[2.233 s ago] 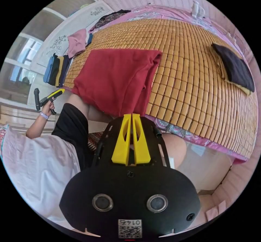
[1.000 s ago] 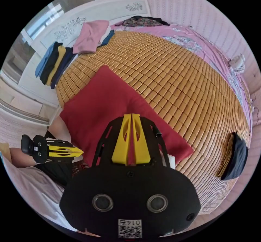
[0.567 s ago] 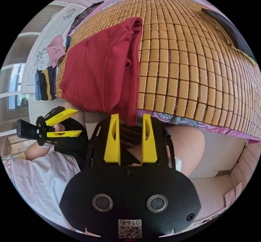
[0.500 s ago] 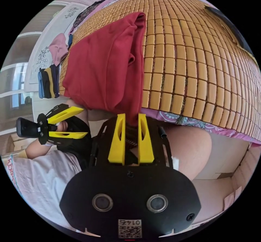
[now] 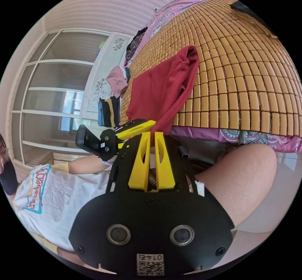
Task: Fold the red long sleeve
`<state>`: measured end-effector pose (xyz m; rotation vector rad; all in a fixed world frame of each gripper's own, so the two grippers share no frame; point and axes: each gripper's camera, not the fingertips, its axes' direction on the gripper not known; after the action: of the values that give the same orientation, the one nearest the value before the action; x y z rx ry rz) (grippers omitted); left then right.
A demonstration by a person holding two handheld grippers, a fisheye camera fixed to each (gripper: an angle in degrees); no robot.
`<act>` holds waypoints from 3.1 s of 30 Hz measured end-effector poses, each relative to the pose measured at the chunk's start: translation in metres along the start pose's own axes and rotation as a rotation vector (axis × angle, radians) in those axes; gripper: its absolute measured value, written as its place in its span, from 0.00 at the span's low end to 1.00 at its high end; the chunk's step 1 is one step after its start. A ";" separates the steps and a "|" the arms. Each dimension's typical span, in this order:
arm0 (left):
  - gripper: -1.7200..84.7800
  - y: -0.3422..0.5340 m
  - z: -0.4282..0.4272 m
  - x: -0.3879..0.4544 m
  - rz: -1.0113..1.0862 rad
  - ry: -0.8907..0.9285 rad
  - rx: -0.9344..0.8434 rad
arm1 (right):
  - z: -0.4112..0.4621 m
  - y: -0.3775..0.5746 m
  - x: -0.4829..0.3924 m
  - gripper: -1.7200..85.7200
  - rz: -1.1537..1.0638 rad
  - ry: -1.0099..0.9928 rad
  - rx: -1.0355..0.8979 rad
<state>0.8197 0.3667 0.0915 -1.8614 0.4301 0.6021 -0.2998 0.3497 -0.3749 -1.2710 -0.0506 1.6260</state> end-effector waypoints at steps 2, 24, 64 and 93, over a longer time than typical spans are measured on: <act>0.08 0.002 -0.006 0.007 0.018 -0.035 -0.009 | -0.008 0.015 0.017 0.07 0.043 -0.030 0.068; 0.08 0.116 -0.094 -0.026 -0.161 0.049 0.174 | -0.026 0.004 0.114 0.09 0.239 -0.347 0.464; 0.06 0.383 0.145 -0.244 -1.072 0.298 0.191 | 0.217 -0.451 -0.137 0.04 -0.160 0.768 -0.318; 0.15 0.374 0.179 -0.241 -1.125 0.273 0.144 | 0.175 -0.565 -0.069 0.13 -0.380 0.423 -0.556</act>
<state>0.3818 0.4043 -0.0993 -1.7177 -0.4106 -0.4341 -0.0549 0.6571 0.0724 -1.8751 -0.4794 1.0198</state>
